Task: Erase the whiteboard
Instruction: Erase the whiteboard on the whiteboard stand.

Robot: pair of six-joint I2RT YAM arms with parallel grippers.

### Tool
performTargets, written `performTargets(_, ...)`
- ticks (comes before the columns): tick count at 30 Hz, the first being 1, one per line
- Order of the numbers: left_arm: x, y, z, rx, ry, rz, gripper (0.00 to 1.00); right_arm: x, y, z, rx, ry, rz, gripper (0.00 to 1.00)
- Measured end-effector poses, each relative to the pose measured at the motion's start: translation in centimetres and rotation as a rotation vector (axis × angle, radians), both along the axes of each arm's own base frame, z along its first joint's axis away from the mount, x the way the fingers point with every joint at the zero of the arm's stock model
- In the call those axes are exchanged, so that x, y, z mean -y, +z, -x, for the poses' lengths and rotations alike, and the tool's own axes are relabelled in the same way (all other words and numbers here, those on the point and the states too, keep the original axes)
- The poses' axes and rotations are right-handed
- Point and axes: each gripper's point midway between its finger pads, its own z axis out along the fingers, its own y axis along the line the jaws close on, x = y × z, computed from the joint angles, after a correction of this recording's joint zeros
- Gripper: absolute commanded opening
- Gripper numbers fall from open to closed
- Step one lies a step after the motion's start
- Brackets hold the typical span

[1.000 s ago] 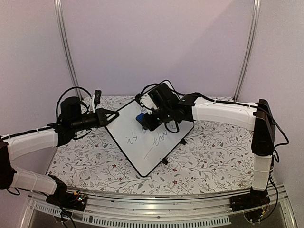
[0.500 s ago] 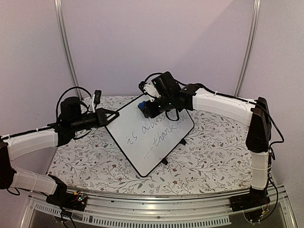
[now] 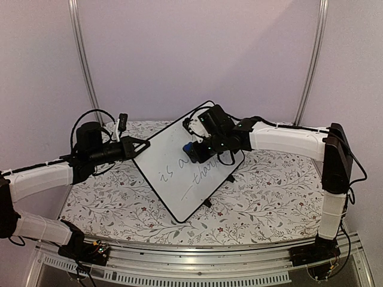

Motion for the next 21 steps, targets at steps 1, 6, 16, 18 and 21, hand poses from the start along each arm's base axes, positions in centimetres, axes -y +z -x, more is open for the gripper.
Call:
performTargets(1, 0.0, 0.0, 0.0, 0.000, 0.000, 0.000, 0.00, 0.1, -0.1, 0.0, -0.002, -0.001, 0.002, 0.00)
performTargets(6, 0.1, 0.1, 0.0, 0.002, -0.004, 0.002, 0.00, 0.0, 0.4, 0.0, -0.005, -0.002, 0.006, 0.00)
performTargets(16, 0.1, 0.1, 0.1, 0.003, -0.006, 0.003, 0.00, -2.9, 4.7, -2.8, 0.077, -0.004, -0.057, 0.00)
performTargets(18, 0.1, 0.1, 0.1, 0.002, -0.005, 0.003, 0.00, -3.1, 5.1, -3.3, 0.088, -0.006, -0.064, 0.00)
performTargets(21, 0.1, 0.1, 0.0, 0.001, -0.004, 0.003, 0.00, -2.9, 5.1, -3.6, 0.088, -0.011, -0.065, 0.00)
